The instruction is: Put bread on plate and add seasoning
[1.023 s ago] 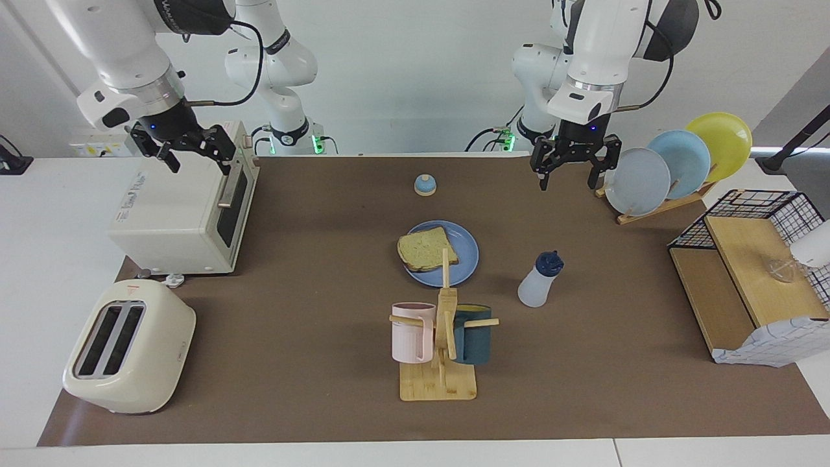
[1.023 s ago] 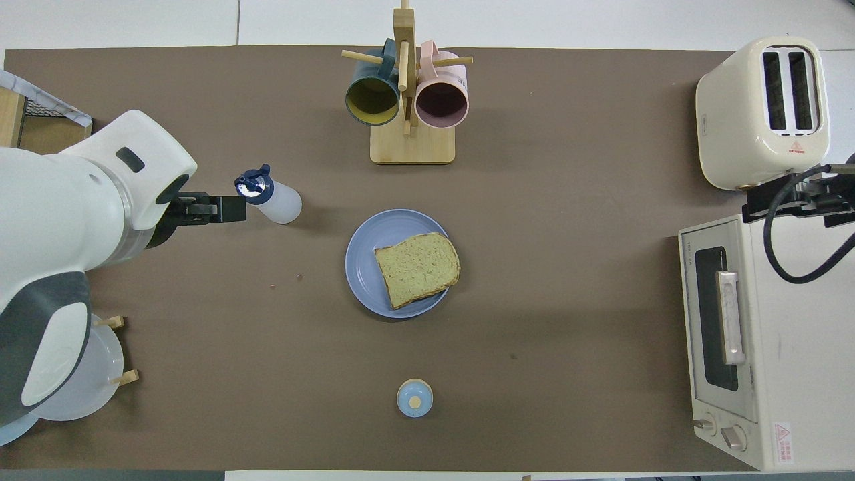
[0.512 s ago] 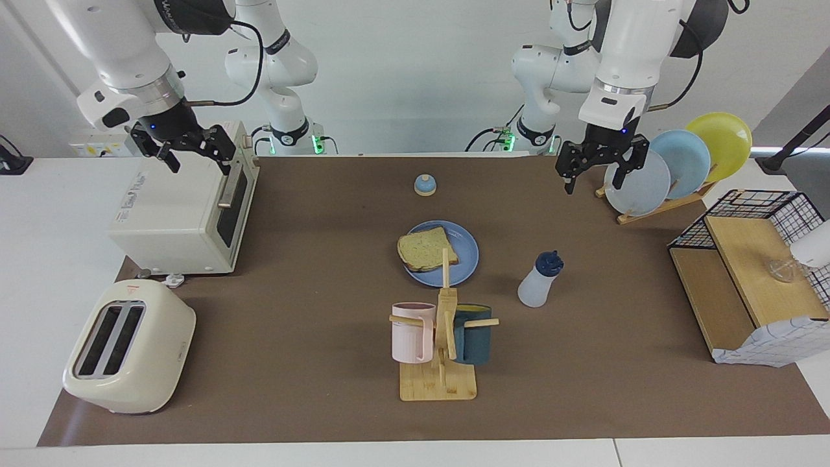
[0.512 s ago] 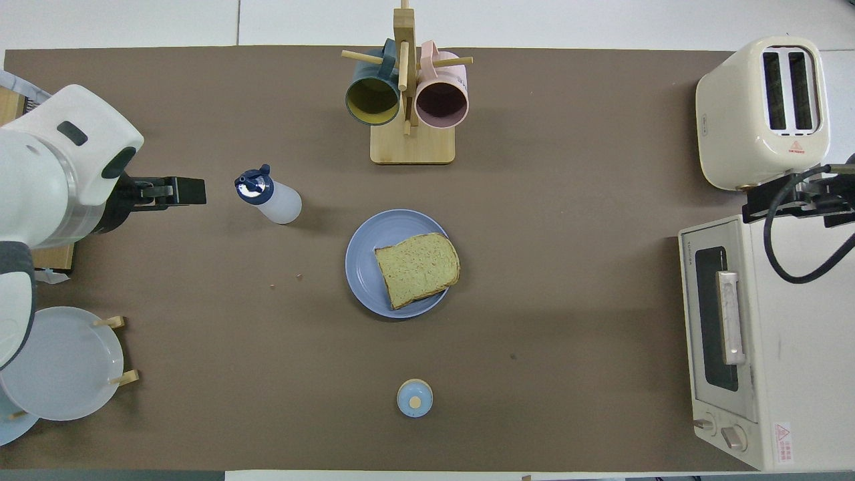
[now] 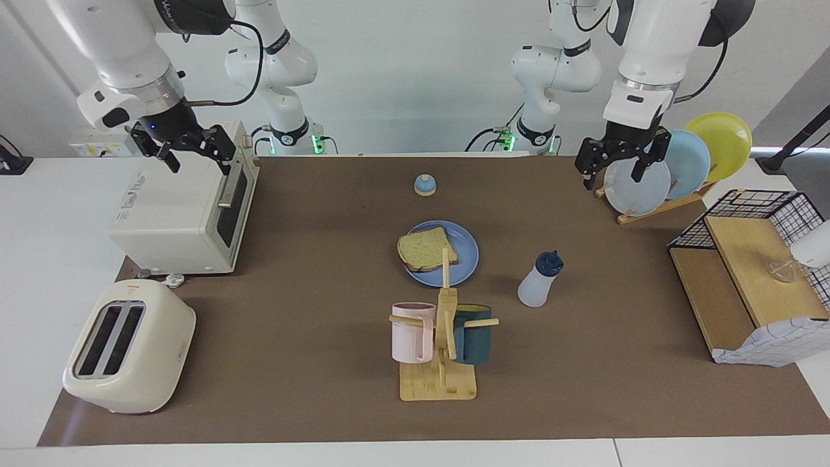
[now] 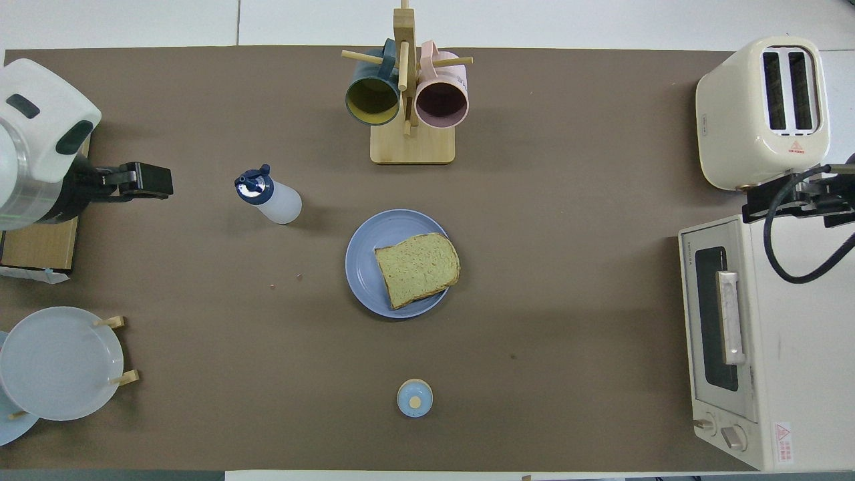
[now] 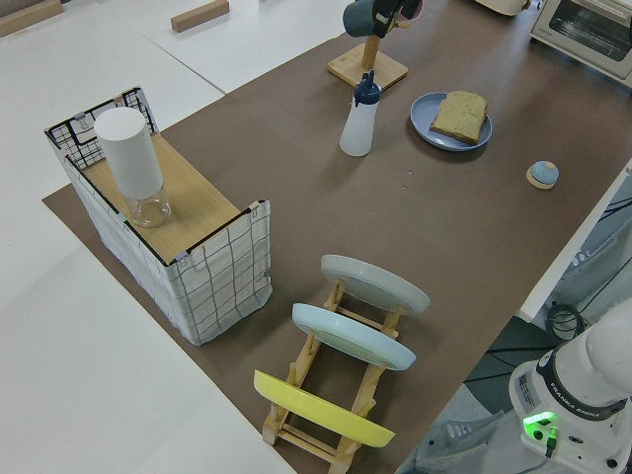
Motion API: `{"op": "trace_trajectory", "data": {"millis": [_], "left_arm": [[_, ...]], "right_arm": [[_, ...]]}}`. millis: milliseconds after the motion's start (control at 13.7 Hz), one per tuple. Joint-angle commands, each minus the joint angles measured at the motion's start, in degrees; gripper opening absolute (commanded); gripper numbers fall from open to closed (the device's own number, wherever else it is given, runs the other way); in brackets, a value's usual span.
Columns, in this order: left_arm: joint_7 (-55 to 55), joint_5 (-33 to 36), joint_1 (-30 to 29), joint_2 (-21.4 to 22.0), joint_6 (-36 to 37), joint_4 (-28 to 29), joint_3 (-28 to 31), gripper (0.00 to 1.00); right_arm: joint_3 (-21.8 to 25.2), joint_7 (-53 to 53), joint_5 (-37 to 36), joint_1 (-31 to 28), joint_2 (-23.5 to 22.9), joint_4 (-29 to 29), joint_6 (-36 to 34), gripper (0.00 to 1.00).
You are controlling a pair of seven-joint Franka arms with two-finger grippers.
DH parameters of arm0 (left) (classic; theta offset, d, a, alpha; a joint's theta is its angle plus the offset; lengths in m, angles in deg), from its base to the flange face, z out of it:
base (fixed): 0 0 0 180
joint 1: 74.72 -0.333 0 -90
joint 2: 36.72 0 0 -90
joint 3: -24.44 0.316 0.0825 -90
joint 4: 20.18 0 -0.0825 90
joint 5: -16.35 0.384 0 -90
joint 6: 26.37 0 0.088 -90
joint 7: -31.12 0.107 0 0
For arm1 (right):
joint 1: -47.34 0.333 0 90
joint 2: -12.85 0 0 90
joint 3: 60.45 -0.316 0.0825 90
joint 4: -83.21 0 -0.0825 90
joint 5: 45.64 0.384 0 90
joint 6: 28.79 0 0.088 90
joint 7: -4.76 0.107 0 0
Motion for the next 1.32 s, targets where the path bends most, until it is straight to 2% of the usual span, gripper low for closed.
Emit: {"op": "trace_trajectory", "data": {"millis": [0, 292, 585, 731, 877, 1242], "left_arm": [[1.47, -2.46, -6.54, -1.28, 4.95, -3.01, -5.68, 1.0], [11.38, -5.8, -16.65, -0.4, 6.55, -0.91, -11.41, 1.0], [11.85, -6.16, -16.23, -1.19, 7.24, -2.56, -11.33, 1.0], [11.41, -7.9, -14.75, -2.33, 11.71, -5.37, -11.07, 1.0], [10.27, -10.02, -14.65, -1.9, 12.26, -5.47, -10.98, 1.0], [10.87, -9.94, -15.27, -0.31, 11.47, -2.57, -11.07, 1.0]], "right_arm": [[-0.37, -1.54, -0.54, -0.51, 0.72, 1.07, 0.42, 1.0], [-0.37, -1.54, -0.54, -0.51, 0.72, 0.98, 0.42, 1.0], [-0.45, -1.54, -0.36, -0.51, 0.72, 0.98, 0.51, 1.0], [-0.45, -1.72, -0.27, -0.42, 0.72, 0.98, 0.6, 1.0], [-0.45, -1.72, -0.01, -0.42, 0.72, 0.98, 0.77, 1.0], [-0.45, -1.54, -0.01, -0.59, 0.63, 0.98, 0.86, 1.0]]}}
